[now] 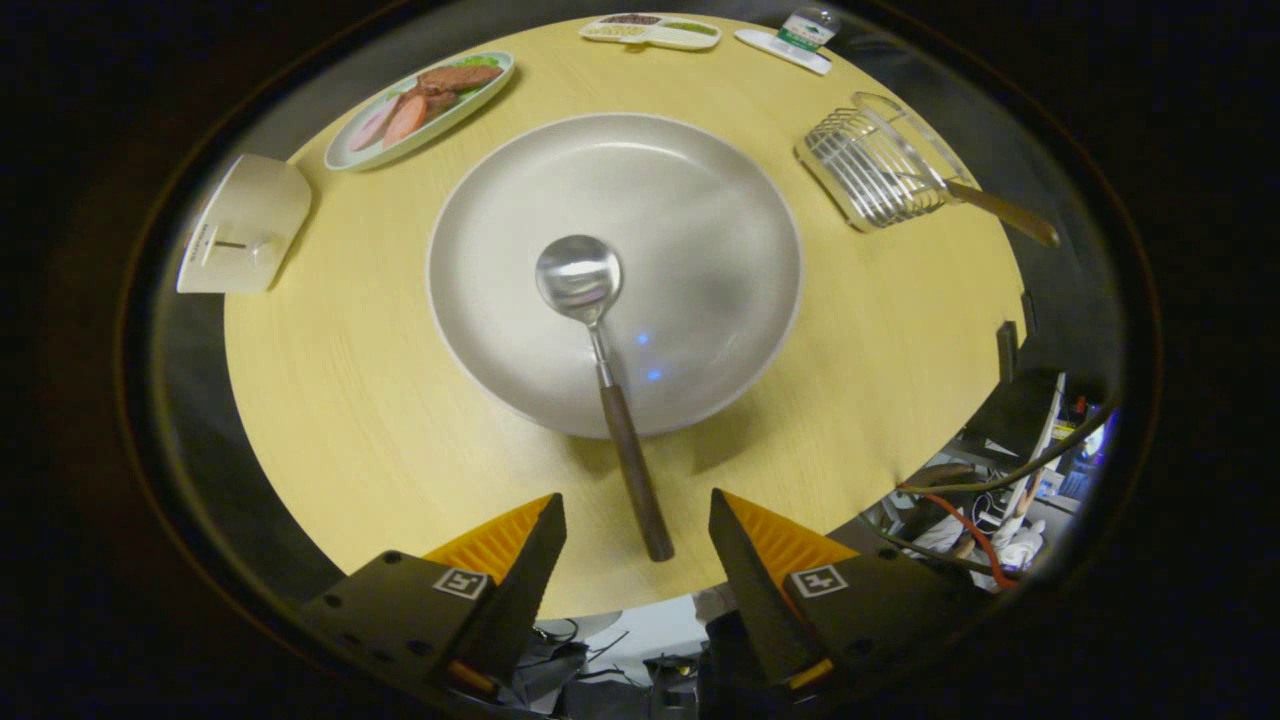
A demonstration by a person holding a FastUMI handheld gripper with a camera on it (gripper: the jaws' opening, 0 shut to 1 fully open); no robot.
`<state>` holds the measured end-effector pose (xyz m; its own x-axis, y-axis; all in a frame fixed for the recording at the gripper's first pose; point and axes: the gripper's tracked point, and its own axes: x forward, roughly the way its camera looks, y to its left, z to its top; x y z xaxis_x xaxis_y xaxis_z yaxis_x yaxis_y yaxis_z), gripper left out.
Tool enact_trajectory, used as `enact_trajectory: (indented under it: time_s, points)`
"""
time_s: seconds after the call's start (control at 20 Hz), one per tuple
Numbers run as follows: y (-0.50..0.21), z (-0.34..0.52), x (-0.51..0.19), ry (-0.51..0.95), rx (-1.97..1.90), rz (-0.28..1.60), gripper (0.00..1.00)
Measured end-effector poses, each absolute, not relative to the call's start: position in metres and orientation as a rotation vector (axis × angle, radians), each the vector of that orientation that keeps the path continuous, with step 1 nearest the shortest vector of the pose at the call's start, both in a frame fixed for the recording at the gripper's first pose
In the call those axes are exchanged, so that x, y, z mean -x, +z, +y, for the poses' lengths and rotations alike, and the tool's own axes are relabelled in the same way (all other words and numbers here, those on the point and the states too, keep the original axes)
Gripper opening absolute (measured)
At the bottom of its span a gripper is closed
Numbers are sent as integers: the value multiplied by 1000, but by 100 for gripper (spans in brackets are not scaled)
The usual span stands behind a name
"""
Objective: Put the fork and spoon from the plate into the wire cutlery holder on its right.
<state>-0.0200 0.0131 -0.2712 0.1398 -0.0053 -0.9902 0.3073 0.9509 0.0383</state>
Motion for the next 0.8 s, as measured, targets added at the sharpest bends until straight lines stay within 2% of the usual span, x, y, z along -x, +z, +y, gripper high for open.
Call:
enact_trajectory:
  time_s: [0.25,0.45,0.65,0.8]
  points:
    - [-291,20,19,-218,-267,1464,86]
    - [-299,17,14,-205,-250,1492,57]
    - [-305,21,17,-170,-237,1519,17]
    - [-299,19,21,-175,-235,1515,13]
